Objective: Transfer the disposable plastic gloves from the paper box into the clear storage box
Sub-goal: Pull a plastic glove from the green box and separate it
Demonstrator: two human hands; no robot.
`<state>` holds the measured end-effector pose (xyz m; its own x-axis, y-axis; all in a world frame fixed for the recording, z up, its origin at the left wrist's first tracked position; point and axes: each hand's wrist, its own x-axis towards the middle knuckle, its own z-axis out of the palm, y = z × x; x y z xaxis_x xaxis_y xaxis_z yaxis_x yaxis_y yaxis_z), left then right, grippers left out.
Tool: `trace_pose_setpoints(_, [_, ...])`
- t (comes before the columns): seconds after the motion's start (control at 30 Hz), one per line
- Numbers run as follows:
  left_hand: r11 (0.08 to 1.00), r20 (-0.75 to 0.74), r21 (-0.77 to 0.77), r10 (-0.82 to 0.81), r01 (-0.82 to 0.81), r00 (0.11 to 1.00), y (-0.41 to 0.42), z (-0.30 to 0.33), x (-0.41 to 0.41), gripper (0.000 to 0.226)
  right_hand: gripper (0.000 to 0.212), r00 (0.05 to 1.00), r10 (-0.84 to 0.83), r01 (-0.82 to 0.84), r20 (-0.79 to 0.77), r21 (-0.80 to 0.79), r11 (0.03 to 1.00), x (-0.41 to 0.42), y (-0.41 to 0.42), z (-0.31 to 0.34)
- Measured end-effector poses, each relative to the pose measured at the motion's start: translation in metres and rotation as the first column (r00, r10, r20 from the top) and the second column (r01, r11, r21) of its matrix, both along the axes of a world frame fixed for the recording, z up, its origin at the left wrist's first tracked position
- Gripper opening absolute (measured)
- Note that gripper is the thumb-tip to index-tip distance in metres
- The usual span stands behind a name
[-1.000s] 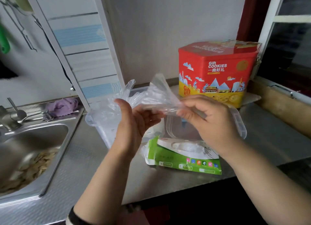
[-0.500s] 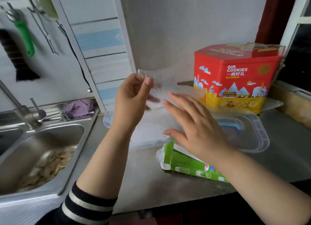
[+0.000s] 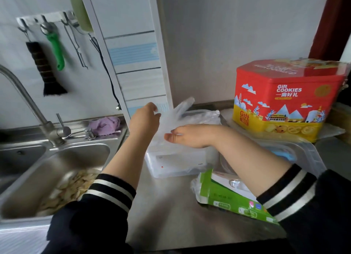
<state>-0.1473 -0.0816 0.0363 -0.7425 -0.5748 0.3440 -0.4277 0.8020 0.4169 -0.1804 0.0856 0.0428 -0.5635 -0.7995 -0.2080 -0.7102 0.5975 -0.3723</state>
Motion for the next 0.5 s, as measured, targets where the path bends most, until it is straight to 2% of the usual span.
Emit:
trace_pose_setpoints(0.03, [0.997, 0.023, -0.081, 0.021, -0.019, 1.000, 0.002, 0.002, 0.003, 0.027, 0.100, 0.998, 0.021, -0.021, 0.054, 0.011, 1.000, -0.003, -0.003, 0.002])
trace_pose_setpoints(0.1, [0.950, 0.018, -0.312, 0.027, -0.020, 0.999, 0.009, 0.007, 0.011, 0.035, 0.120, 0.995, 0.033, -0.036, 0.093, 0.035, 0.999, -0.010, -0.008, 0.004])
trace_pose_setpoints(0.13, [0.913, -0.006, -0.409, -0.013, 0.010, 1.000, 0.013, 0.009, 0.015, 0.036, 0.130, 0.996, 0.020, -0.025, 0.089, 0.064, 0.998, -0.014, -0.010, 0.002])
trace_pose_setpoints(0.17, [0.886, -0.009, -0.460, -0.078, 0.066, 0.997, 0.016, 0.011, 0.017, 0.033, 0.131, 0.997, 0.008, -0.014, 0.074, 0.079, 0.997, -0.017, -0.011, 0.002])
trace_pose_setpoints(0.23, [0.885, 0.106, -0.417, -0.179, 0.207, 0.978, 0.022, 0.013, 0.017, 0.024, 0.107, 0.999, 0.027, -0.030, 0.037, 0.079, 0.996, -0.018, -0.014, 0.002])
trace_pose_setpoints(0.3, [0.904, 0.345, -0.302, -0.192, 0.302, 0.919, 0.022, 0.012, 0.011, 0.028, 0.070, 0.999, 0.038, -0.040, 0.016, 0.106, 0.994, -0.014, -0.013, 0.005])
trace_pose_setpoints(0.33, [0.911, 0.478, -0.237, -0.194, 0.338, 0.856, 0.020, 0.011, 0.008, 0.037, 0.059, 1.000, 0.022, -0.024, 0.017, 0.123, 0.992, -0.014, -0.013, 0.005])
trace_pose_setpoints(0.4, [0.918, 0.682, -0.113, -0.207, 0.381, 0.702, 0.015, 0.005, 0.001, 0.055, 0.049, 0.999, -0.024, 0.019, 0.036, 0.141, 0.990, -0.015, -0.014, 0.001])
trace_pose_setpoints(0.5, [0.930, 0.789, 0.009, -0.231, 0.366, 0.569, 0.010, -0.006, -0.010, 0.059, 0.048, 0.993, -0.075, 0.058, 0.097, 0.161, 0.985, -0.020, -0.014, -0.003])
